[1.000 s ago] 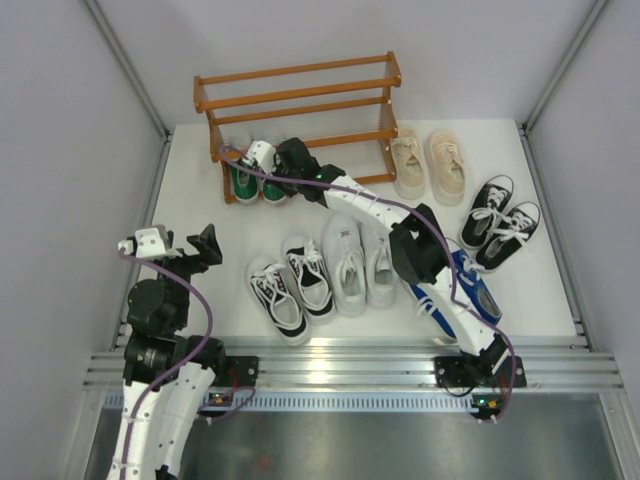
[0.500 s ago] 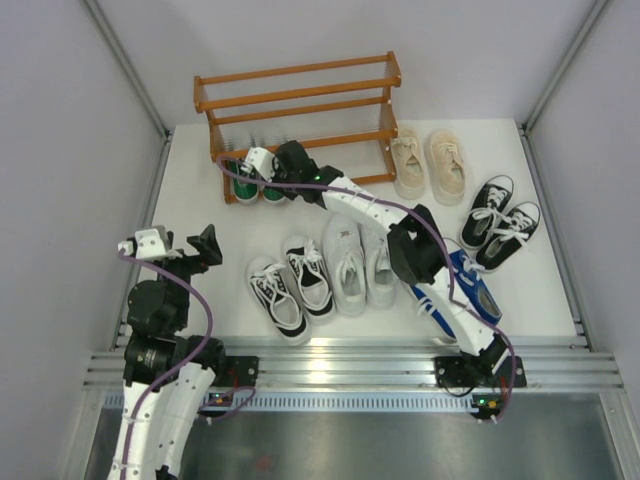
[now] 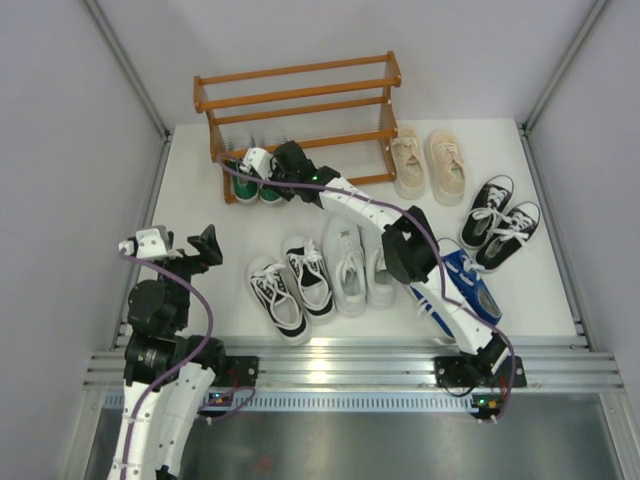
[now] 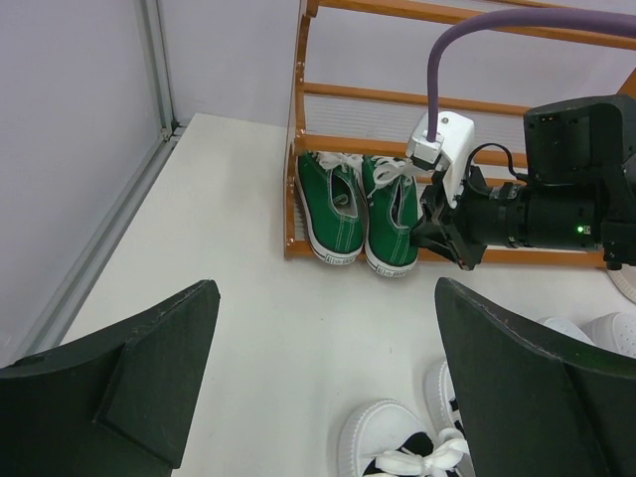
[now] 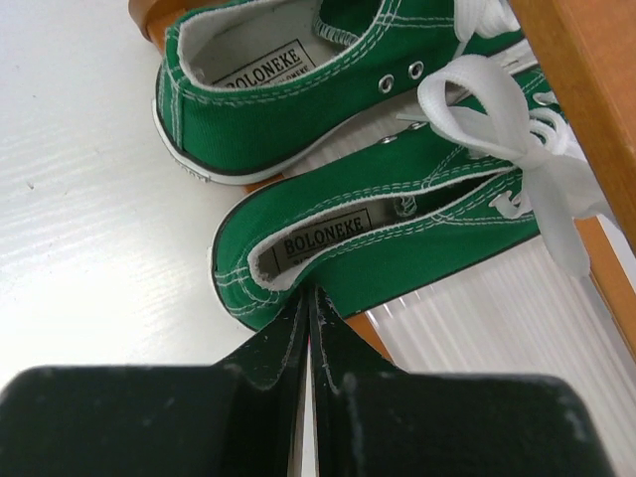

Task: Place and organize the shoes onto the shoe shelf
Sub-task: Pick up the shoe at the center of the board, then place the shoe at the shoe shelf.

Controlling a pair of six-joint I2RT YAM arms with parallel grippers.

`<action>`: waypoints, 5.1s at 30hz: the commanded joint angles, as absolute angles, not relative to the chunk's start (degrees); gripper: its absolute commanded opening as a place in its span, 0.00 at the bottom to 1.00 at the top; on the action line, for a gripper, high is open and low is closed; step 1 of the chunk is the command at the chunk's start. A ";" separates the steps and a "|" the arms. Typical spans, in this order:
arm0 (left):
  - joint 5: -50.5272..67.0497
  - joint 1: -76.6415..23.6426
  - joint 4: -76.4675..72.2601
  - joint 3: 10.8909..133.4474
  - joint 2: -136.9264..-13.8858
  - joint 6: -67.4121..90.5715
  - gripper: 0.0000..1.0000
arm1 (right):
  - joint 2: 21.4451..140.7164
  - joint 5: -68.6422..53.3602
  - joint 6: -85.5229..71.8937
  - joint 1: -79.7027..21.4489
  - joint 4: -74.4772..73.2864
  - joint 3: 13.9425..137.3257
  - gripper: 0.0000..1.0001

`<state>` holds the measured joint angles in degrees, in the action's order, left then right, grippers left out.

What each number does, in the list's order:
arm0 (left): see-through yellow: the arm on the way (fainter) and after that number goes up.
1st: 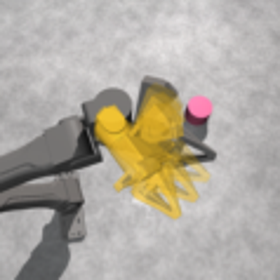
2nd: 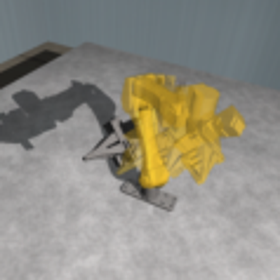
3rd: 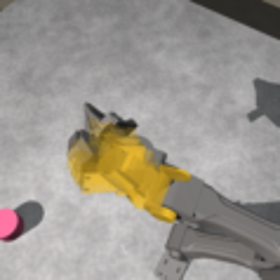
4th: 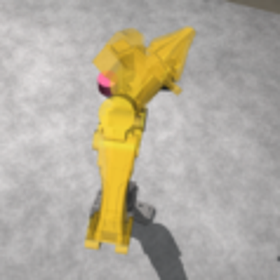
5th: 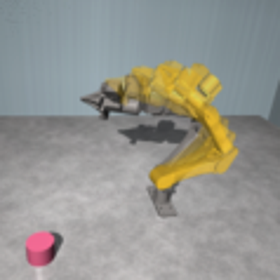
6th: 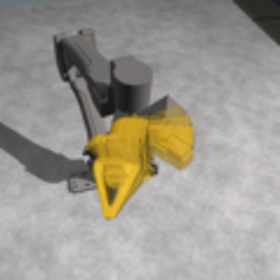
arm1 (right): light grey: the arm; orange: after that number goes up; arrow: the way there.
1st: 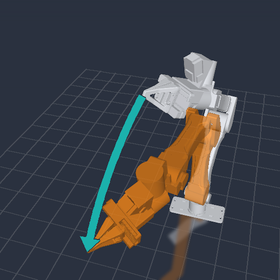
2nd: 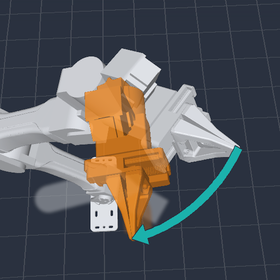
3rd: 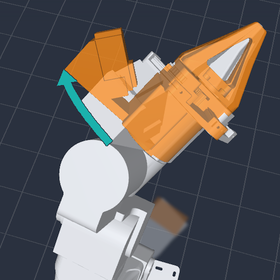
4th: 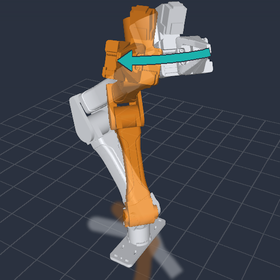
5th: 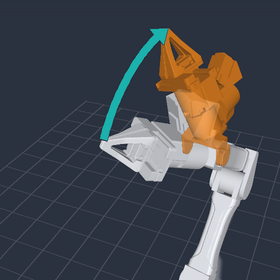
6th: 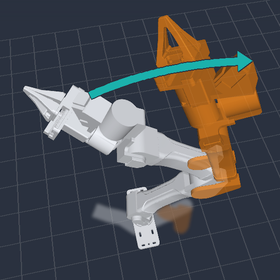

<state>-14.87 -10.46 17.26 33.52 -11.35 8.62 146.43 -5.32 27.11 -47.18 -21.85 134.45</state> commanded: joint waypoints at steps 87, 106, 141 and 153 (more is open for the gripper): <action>-28.22 -53.35 25.84 49.30 -55.55 42.27 0.00 | 65.82 -53.72 71.84 -44.35 -50.82 65.03 0.78; -26.72 -53.35 17.49 48.61 -48.69 51.94 0.00 | 78.49 -29.18 44.65 -59.24 -30.06 67.95 0.73; -31.64 -53.35 23.80 43.16 -25.59 22.95 0.78 | 85.24 -37.51 80.92 -42.46 -65.90 85.51 0.00; -30.41 -53.35 25.14 36.48 -9.32 17.75 0.80 | 99.05 -44.38 95.45 -35.68 -85.52 100.55 0.00</action>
